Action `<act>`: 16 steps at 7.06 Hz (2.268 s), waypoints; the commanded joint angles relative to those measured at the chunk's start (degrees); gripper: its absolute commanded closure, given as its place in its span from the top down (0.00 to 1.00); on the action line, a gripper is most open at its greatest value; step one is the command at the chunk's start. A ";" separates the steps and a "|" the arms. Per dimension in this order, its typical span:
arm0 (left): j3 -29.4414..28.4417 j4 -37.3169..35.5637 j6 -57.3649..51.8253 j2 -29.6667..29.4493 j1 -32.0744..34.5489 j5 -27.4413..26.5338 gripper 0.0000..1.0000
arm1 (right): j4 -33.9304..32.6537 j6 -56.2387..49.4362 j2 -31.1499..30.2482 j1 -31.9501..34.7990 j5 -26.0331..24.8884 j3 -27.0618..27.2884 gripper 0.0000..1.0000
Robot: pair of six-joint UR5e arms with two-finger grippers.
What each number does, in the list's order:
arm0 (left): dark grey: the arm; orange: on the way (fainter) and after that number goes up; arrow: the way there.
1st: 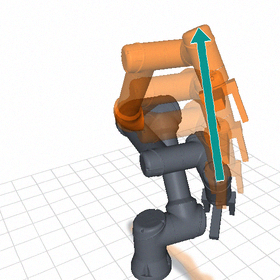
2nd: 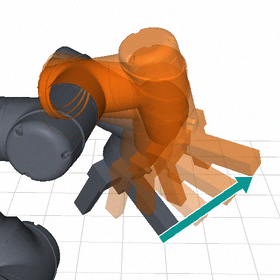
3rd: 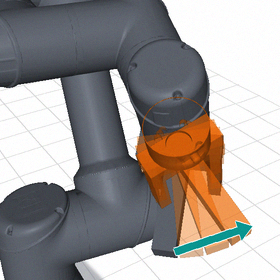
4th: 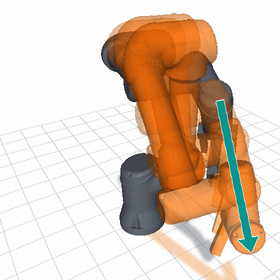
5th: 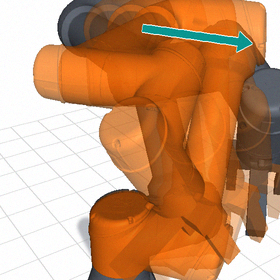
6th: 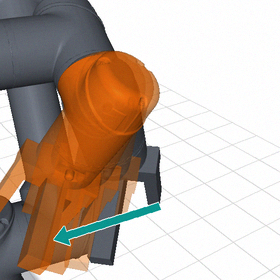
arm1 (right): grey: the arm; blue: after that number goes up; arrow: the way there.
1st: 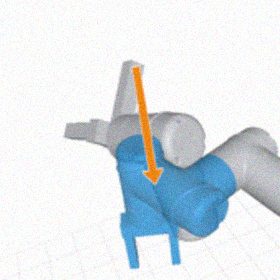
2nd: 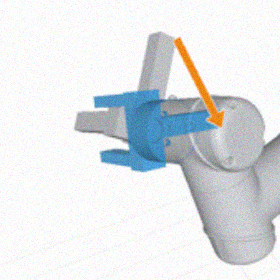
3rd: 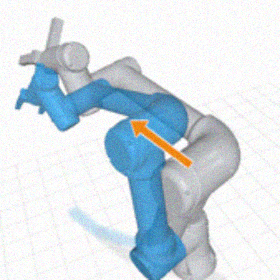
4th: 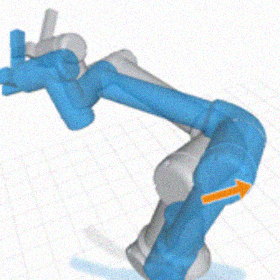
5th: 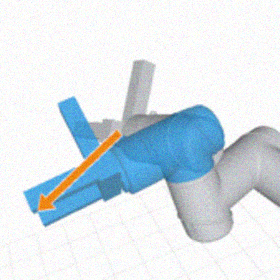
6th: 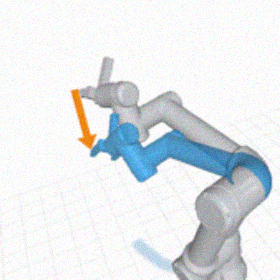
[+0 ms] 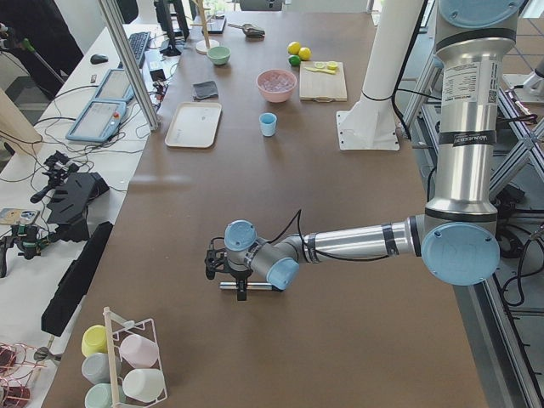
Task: Mash ice and strawberries in cup
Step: 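Grasp the metal rod on the table with the left gripper, then lift the metal rod upright and carry it over the cup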
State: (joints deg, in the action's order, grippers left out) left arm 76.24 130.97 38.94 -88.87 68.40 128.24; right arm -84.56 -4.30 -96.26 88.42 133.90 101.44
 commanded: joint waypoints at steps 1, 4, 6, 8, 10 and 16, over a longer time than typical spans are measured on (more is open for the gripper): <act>-1.78 1.56 -0.09 0.18 -0.55 0.00 0.97 | 0.01 0.00 -0.33 0.09 -0.05 0.33 1.00; -3.20 5.52 -0.09 0.18 -5.01 -0.09 0.94 | 0.01 0.08 -0.69 0.26 -0.40 -0.11 1.00; -2.67 5.35 -2.53 0.10 -5.03 0.35 0.35 | 0.10 0.08 -0.86 0.35 -0.31 1.20 1.00; -2.76 5.09 -19.35 0.62 -4.08 0.35 0.32 | 0.01 0.08 -0.86 0.35 -0.22 1.56 1.00; -2.58 4.47 -17.34 0.54 -3.63 0.26 0.16 | 0.10 0.08 -0.95 0.35 -0.05 1.56 1.00; 3.09 -0.42 -9.58 -0.52 -1.00 0.52 0.00 | 0.10 0.08 -1.21 0.35 0.13 2.35 1.00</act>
State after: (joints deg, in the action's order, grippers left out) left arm 75.82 133.73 29.63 -88.99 66.64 128.57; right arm -84.46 -4.22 -97.39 88.77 134.01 103.27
